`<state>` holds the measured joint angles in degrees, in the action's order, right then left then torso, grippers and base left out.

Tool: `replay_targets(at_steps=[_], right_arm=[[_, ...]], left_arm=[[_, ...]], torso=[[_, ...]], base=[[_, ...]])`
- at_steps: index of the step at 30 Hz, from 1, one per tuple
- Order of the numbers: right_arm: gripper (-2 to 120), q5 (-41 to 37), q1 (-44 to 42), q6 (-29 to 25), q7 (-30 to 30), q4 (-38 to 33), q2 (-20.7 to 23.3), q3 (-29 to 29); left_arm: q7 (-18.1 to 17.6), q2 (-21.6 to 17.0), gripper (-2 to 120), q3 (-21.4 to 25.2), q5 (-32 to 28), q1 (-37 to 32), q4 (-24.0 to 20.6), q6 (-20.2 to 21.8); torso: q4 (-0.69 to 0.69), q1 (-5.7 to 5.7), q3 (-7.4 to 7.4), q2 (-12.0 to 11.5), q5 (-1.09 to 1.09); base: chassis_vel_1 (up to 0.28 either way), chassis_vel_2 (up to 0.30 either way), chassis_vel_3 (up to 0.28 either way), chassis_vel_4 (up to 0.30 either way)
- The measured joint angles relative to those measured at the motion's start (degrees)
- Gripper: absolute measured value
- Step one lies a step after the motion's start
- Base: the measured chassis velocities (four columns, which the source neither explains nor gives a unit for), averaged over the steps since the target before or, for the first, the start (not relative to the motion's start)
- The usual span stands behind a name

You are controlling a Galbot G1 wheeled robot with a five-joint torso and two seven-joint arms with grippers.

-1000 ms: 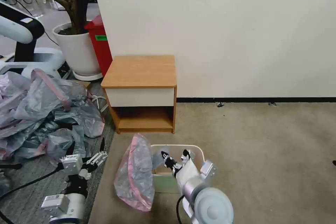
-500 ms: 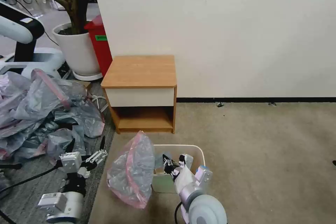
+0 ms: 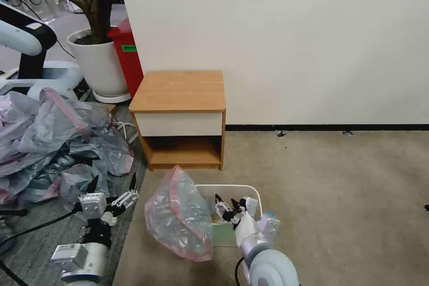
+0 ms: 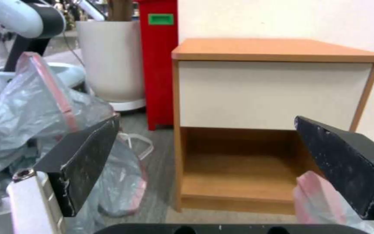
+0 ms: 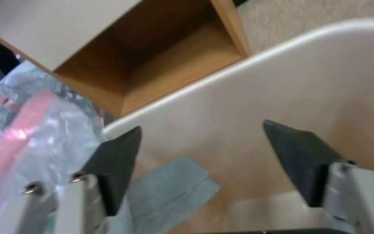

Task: Pick up the garbage bag from the table and place it over the trash can.

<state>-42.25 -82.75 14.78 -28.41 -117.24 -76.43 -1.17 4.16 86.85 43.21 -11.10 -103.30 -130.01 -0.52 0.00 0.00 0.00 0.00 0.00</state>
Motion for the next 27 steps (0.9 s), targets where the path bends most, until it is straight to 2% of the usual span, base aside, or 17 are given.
replay_targets(at_steps=[2, 3, 5, 8, 10, 12, 14, 15, 16, 17, 19, 21, 22, 24, 27], right_arm=[[92, 0.14, -0.03, -0.03, 0.06, -1.55, 0.43, -1.21], [92, 0.14, -0.03, -0.03, 0.06, -1.55, 0.43, -1.21], [101, 0.64, 0.04, -0.18, 0.15, -2.53, 0.87, -2.29], [105, 1.43, 0.03, -0.72, 0.60, -3.22, 1.37, -3.36], [110, 2.16, -0.26, -1.26, 1.42, -4.60, 2.15, -4.94], [111, 2.16, -0.33, -1.33, 1.55, -4.98, 2.32, -5.32], [113, 2.17, -0.42, -1.60, 1.72, -5.62, 2.58, -6.16], [113, 2.17, -0.42, -1.60, 1.72, -5.62, 2.58, -6.16], [114, 2.18, -0.47, -1.73, 1.74, -5.89, 2.65, -6.42], [114, 2.18, -0.62, -1.89, 1.79, -6.55, 2.86, -6.94], [114, 2.18, -0.74, -1.94, 1.85, -6.84, 2.96, -7.17], [112, 2.15, -1.19, -2.19, 2.01, -7.61, 3.31, -7.97], [112, 2.15, -1.19, -2.19, 2.01, -7.61, 3.31, -7.97], [110, 2.09, -1.66, -2.64, 2.14, -7.87, 3.53, -8.78], [105, 2.02, -1.98, -3.07, 2.19, -7.86, 3.64, -9.30]], left_arm=[[1.76, -0.47, 100, -0.18, 0.01, 0.04, -0.26, -0.11], [1.76, -0.47, 100, -0.18, 0.01, 0.04, -0.26, -0.11], [3.93, -1.36, 100, -0.37, -0.83, -0.17, -0.61, -0.21], [6.84, -2.48, 100, -0.55, -2.94, -0.56, -1.19, -0.12], [10.58, -4.33, 100, -0.61, -5.33, -1.40, -2.21, 0.65], [11.80, -4.84, 100, -0.49, -5.75, -1.63, -2.39, 0.85], [15.43, -6.22, 100, -0.46, -8.12, -2.37, -3.02, 1.94], [15.43, -6.22, 100, -0.46, -8.12, -2.37, -3.02, 1.94], [16.71, -6.86, 100, -0.62, -9.93, -2.77, -3.42, 2.97], [18.87, -8.25, 100, -0.84, -13.66, -3.40, -4.10, 6.20], [19.82, -8.97, 100, -0.79, -15.01, -3.51, -4.19, 7.80], [22.72, -11.07, 100, 0.01, -18.03, -3.48, -4.01, 13.47], [22.72, -11.07, 100, 0.01, -18.03, -3.48, -4.01, 13.47], [23.62, -12.80, 100, 0.64, -20.75, -3.12, -3.16, 19.68], [23.67, -13.56, 100, 0.92, -22.30, -2.62, -2.53, 22.82]], torso=[[0.00, 0.00, 0.00, 0.00, 0.00], [0.00, 0.00, 0.00, 0.00, 0.00], [0.00, 0.00, 0.00, 0.00, 0.00], [0.00, 0.00, 0.00, 0.00, 0.00], [0.00, 0.00, 0.00, 0.00, 0.00], [0.00, 0.00, 0.00, 0.00, 0.00], [0.00, 0.00, 0.00, 0.00, 0.00], [0.00, 0.00, 0.00, 0.00, 0.00], [0.00, 0.00, 0.00, 0.00, 0.00], [0.01, 0.00, 0.00, 0.00, 0.00], [0.00, 0.00, 0.00, 0.00, 0.00], [0.00, 0.00, 0.00, 0.00, 0.00], [0.00, 0.00, 0.00, 0.00, 0.00], [0.00, 0.00, 0.00, 0.00, -0.01], [0.00, 0.00, 0.00, 0.00, -0.01]], base=[[0.000, 0.000, 0.000, 0.000], [0.000, 0.000, 0.000, 0.000], [0.000, 0.000, 0.000, 0.000], [0.000, 0.000, 0.000, 0.000], [0.000, 0.000, 0.000, 0.000], [0.000, 0.000, 0.000, 0.000], [0.000, 0.000, 0.000, 0.000], [0.000, 0.000, 0.000, 0.000], [0.000, 0.000, 0.000, 0.000], [0.000, 0.000, 0.000, 0.000], [0.000, 0.000, 0.000, 0.000], [0.000, 0.000, 0.000, 0.000], [0.000, 0.000, 0.000, 0.000], [0.000, 0.000, 0.000, 0.000], [0.000, 0.000, 0.000, 0.000]])
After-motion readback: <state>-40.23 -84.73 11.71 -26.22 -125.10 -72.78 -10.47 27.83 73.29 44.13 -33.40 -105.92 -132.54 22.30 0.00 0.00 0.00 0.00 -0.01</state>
